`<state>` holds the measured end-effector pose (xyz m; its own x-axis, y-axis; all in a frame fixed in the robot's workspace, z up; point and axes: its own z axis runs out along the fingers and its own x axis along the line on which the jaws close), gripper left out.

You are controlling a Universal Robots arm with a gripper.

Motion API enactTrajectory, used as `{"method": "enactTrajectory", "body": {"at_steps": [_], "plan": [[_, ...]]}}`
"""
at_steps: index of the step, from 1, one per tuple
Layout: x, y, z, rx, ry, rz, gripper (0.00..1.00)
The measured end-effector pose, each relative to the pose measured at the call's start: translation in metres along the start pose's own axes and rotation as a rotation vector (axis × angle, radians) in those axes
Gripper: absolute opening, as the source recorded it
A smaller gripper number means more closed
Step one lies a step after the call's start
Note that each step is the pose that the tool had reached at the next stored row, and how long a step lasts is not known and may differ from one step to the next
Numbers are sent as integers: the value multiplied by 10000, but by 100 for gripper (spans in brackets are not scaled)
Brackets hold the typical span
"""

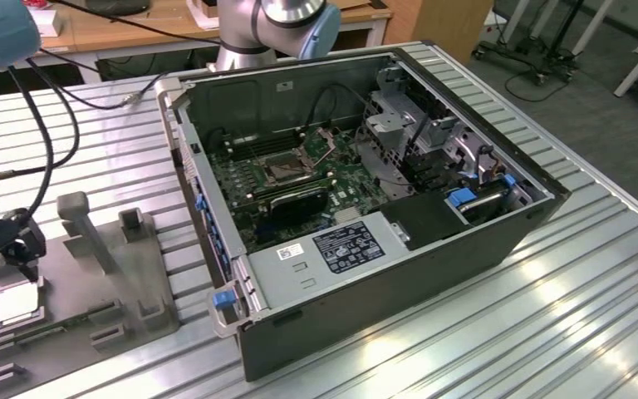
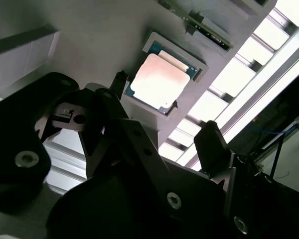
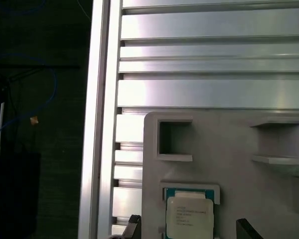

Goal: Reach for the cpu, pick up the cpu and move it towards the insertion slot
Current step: 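Pick up the cpu and move it towards the insertion slot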

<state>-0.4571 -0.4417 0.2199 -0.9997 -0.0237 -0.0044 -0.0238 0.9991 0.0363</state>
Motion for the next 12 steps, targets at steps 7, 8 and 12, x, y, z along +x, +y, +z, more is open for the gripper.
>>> {"method": "enactTrajectory", "body": {"at_steps": [7, 8, 12], "plan": [[-4, -13, 128, -3, 58, 2, 82], [-4, -14, 145, -3, 73, 2, 82], [-4, -16, 198, -4, 123, 4, 82]]}}
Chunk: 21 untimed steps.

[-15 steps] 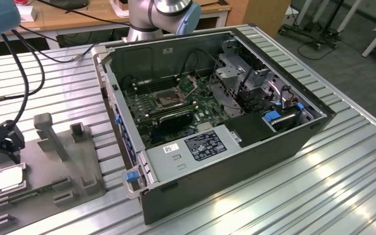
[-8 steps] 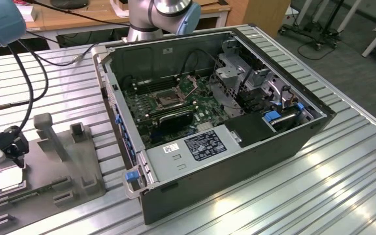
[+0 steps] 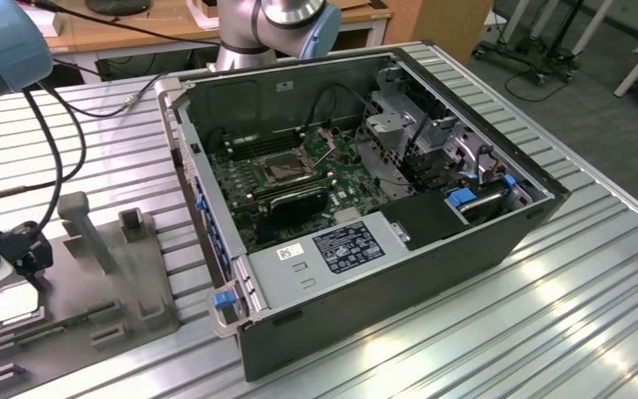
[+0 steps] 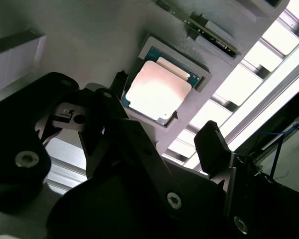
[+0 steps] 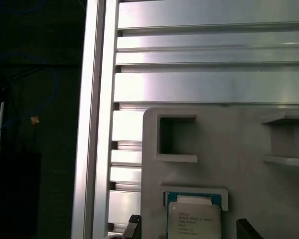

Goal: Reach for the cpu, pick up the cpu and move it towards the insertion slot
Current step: 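Pick up the cpu and move it towards the insertion slot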

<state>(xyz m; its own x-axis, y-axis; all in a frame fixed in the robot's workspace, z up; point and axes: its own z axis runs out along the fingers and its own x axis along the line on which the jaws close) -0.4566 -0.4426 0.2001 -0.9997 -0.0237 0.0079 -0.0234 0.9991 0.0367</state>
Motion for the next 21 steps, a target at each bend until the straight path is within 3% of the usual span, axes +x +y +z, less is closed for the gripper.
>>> {"method": "enactTrajectory", "body": {"at_steps": [14, 21], "plan": [[-2, -1, 29, -4, 8, -1, 82], [-43, -8, 92, -2, 16, 6, 82]]}}
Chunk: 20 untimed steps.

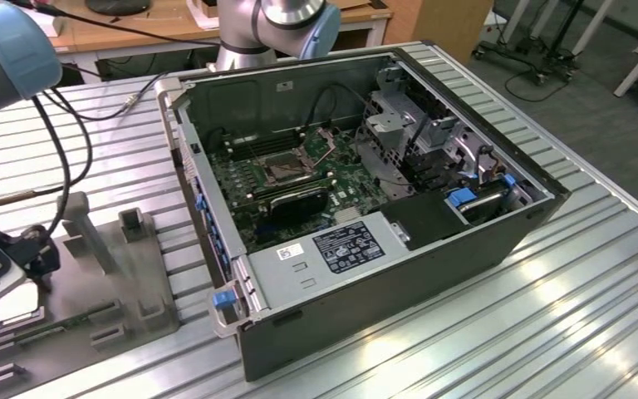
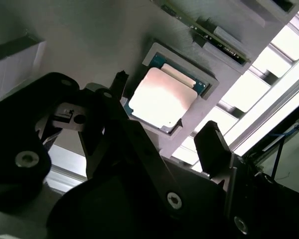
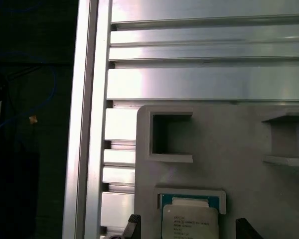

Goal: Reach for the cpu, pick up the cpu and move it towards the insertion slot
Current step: 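Pick up the cpu and move it towards the insertion slot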

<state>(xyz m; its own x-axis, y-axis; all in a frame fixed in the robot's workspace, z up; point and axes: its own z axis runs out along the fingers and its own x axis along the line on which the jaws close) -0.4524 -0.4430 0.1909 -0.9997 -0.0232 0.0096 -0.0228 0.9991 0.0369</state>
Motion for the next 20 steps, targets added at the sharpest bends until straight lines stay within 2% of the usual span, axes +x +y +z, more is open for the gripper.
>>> {"method": "enactTrajectory", "body": {"at_steps": [8, 12, 19, 20], "plan": [[-4, -15, 102, 0, 0, 23, 82], [-4, -44, 151, 0, -1, 23, 82], [-4, -54, 164, 0, -1, 24, 80], [-4, -54, 164, 0, -1, 23, 73]]}}
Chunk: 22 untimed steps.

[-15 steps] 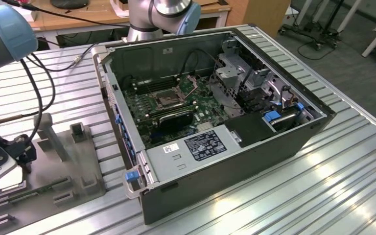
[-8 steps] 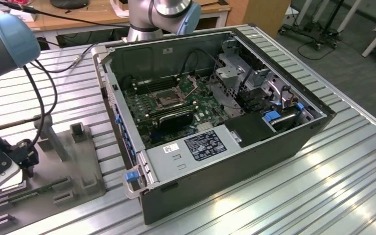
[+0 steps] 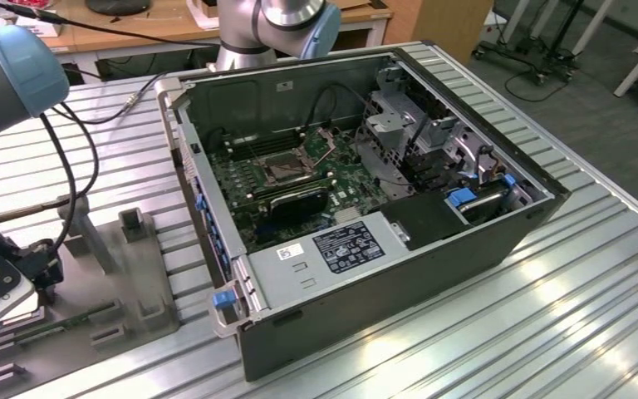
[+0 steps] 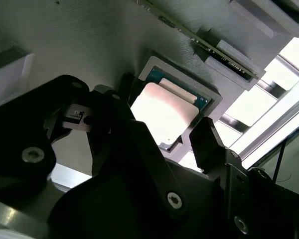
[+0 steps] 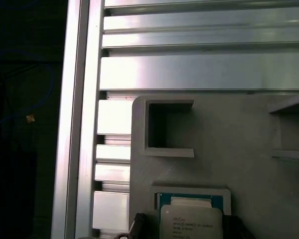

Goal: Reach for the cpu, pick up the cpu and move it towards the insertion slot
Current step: 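Pick up the cpu and move it towards the insertion slot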

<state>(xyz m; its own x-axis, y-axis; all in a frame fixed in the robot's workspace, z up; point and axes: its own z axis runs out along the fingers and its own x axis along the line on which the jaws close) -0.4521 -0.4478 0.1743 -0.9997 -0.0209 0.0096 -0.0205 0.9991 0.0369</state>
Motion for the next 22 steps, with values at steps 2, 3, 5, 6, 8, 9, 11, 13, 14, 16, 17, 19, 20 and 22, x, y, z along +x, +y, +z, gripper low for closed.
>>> {"method": "enactTrajectory", "body": {"at_steps": [2, 3, 5, 6, 8, 9, 11, 13, 14, 16, 17, 19, 20, 22], "plan": [[0, 0, -6, 0, 0, 0, 73], [0, 0, -15, 1, 2, 0, 73], [0, 1, -18, -2, -3, 10, 73], [-1, 1, -18, -2, -4, 25, 73], [-1, 1, -19, -1, -2, 32, 73], [-1, 1, -20, 0, -1, 32, 73], [-1, 1, -19, 0, -2, 33, 71], [-1, 1, -20, 0, -1, 32, 64], [-2, 1, -23, 0, -1, 32, 64], [-2, 1, -25, -1, -3, 33, 64], [-2, 1, -26, -1, -3, 33, 64], [-1, 1, -34, 1, 1, 34, 64], [-2, 1, -34, 0, -1, 34, 64], [-2, 1, -34, -1, -2, 35, 64]]}}
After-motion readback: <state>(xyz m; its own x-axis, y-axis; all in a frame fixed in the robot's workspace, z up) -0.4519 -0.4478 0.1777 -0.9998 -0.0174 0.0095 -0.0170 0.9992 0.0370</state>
